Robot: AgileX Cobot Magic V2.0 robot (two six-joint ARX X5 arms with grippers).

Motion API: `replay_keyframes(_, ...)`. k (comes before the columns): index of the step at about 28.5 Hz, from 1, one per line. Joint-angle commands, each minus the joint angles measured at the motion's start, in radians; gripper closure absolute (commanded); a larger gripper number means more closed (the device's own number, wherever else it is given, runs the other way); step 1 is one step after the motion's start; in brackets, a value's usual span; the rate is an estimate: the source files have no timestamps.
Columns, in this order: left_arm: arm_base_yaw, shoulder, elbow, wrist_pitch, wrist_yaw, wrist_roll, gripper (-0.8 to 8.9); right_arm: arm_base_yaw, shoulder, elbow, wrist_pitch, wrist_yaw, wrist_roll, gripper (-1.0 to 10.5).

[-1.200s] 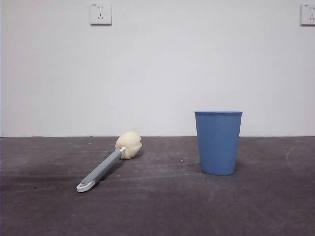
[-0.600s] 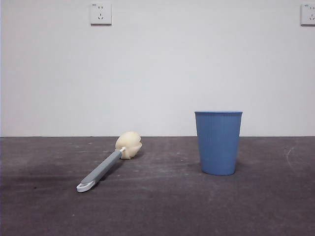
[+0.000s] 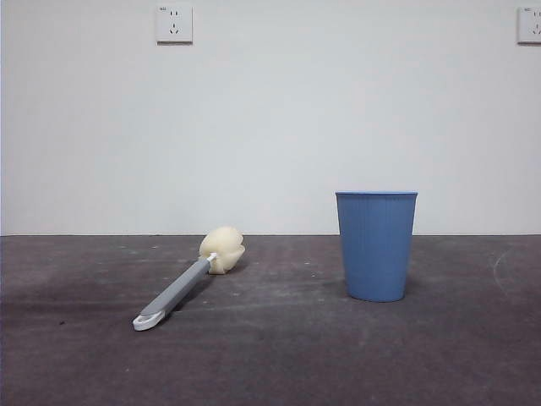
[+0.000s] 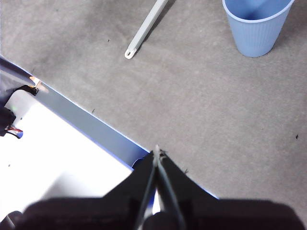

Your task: Pick up the cup brush,pick up the cup,insert the brush into the cup,clean the cup,put the cup brush back,put the cup back to the fixed position on the table

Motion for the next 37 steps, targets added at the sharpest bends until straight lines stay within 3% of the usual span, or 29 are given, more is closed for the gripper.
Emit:
replay_keyframes(1, 0.148, -0.055, -0.119, 0.269, 0.143, 0.097, 8.17, 0.002, -0.003, 0.000, 0.007, 0.003, 0.006, 9.5)
replay_keyframes(4, 0.234, -0.134, -0.265, 0.381, 0.146, 0.097, 8.17, 0.002, -0.003, 0.000, 0.007, 0.003, 0.006, 9.5)
replay_keyframes(16, 0.367, -0.398, -0.666, 0.380, 0.099, 0.074, 8.17, 0.002, -0.003, 0.000, 0.007, 0.003, 0.006, 9.5)
replay_keyframes(21, 0.388, -0.485, -0.784, 0.373, 0.091, 0.023, 8.17, 0.002, -0.003, 0.000, 0.007, 0.003, 0.006, 9.5)
replay_keyframes(25, 0.390, -0.543, -0.859, 0.361, 0.070, -0.027, 8.17, 0.002, -0.003, 0.000, 0.007, 0.003, 0.006, 9.5)
replay_keyframes(30, 0.393, -0.576, -0.866, 0.210, 0.048, -0.047, 8.17, 0.002, -0.003, 0.000, 0.006, 0.003, 0.006, 9.5)
replay_keyframes(37, 0.393, -0.576, -0.866, 0.225, 0.051, -0.076, 8.17, 0.002, -0.003, 0.000, 0.006, 0.003, 0.006, 9.5)
